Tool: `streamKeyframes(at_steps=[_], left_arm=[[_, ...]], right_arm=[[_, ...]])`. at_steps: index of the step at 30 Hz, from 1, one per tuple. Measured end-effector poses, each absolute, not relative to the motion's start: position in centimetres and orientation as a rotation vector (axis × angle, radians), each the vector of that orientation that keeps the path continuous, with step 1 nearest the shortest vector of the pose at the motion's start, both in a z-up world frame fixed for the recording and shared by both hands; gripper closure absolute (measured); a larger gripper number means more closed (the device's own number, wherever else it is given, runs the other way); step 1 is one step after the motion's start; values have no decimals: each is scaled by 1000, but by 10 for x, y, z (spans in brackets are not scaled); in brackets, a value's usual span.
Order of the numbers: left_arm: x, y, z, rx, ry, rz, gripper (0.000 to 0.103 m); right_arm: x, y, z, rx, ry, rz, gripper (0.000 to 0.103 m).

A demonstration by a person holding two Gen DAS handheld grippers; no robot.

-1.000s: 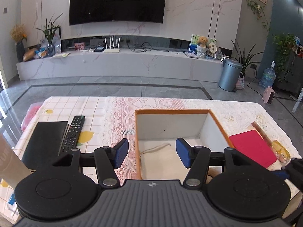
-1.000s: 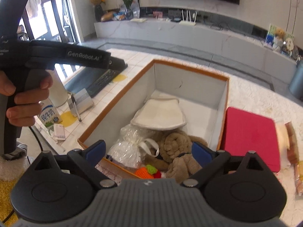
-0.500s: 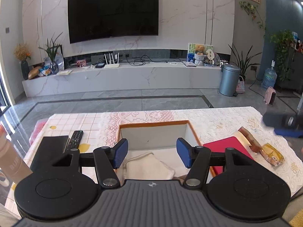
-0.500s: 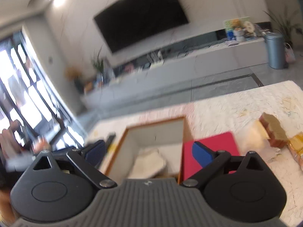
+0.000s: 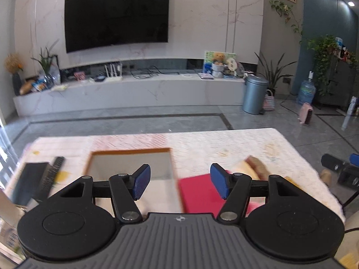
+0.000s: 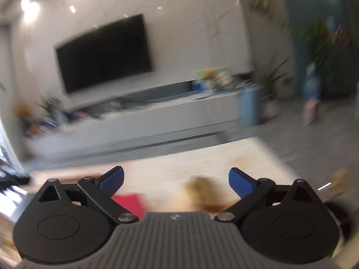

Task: Organize soft objects
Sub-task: 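Move both grippers over to the remaining items on the table, then grasp the pink-and-white knitted hat with the left gripper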

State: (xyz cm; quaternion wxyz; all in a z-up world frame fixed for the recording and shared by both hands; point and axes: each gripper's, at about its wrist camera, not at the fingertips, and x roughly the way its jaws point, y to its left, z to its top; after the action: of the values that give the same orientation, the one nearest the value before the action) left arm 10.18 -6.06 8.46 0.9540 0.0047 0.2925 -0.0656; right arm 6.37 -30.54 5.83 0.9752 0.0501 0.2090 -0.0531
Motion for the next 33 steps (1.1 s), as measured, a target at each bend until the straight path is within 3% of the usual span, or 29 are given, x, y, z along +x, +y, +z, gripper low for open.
streamKeyframes(at_steps=[13, 21, 33], left_arm=[[80, -159, 11, -93, 448, -167, 27], [92, -190, -52, -86, 594, -161, 26], [83, -210, -98, -50, 602, -149, 26]], right_arm=[[70, -392, 6, 278, 530, -291, 4], [90, -413, -33, 252, 648, -351, 4], [107, -409, -64, 272, 757, -298, 4]])
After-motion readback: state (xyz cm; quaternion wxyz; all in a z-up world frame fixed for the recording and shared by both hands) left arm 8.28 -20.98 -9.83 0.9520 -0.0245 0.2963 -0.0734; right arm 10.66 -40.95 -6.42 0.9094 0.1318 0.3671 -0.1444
